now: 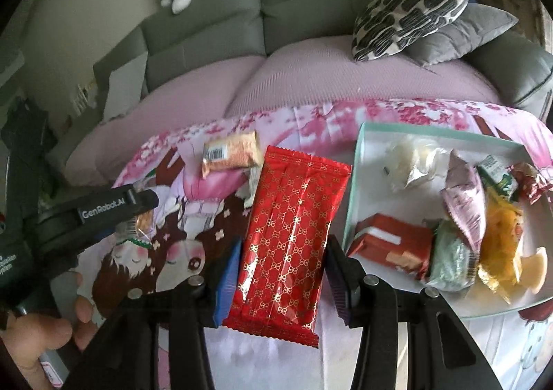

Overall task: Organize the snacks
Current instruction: 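Lift the round cake and red wafer pack and carry both over the tray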

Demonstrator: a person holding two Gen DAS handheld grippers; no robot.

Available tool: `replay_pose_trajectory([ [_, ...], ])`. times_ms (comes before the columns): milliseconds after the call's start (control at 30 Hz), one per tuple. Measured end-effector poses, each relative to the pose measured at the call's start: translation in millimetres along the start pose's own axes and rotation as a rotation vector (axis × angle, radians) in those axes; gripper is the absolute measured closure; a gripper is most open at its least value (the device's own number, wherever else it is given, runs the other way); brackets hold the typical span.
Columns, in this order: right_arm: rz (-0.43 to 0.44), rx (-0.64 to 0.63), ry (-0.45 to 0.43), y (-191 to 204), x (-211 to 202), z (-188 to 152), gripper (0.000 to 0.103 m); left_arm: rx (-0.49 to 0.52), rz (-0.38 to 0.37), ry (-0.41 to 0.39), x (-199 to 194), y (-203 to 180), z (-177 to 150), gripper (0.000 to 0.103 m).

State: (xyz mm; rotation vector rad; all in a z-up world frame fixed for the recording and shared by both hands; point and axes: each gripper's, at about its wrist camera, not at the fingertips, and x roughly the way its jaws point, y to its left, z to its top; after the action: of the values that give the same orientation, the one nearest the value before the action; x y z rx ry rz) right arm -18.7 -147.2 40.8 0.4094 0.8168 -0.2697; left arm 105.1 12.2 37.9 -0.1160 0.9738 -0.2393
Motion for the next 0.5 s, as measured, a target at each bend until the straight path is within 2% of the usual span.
replay_pose_trajectory([
  [500,-0.022,0.101,-0.076,-47.4,-28.5,18.8,0.053,0.098,-0.090,-0.040,-14.3,-60.9,0.1,0.051],
])
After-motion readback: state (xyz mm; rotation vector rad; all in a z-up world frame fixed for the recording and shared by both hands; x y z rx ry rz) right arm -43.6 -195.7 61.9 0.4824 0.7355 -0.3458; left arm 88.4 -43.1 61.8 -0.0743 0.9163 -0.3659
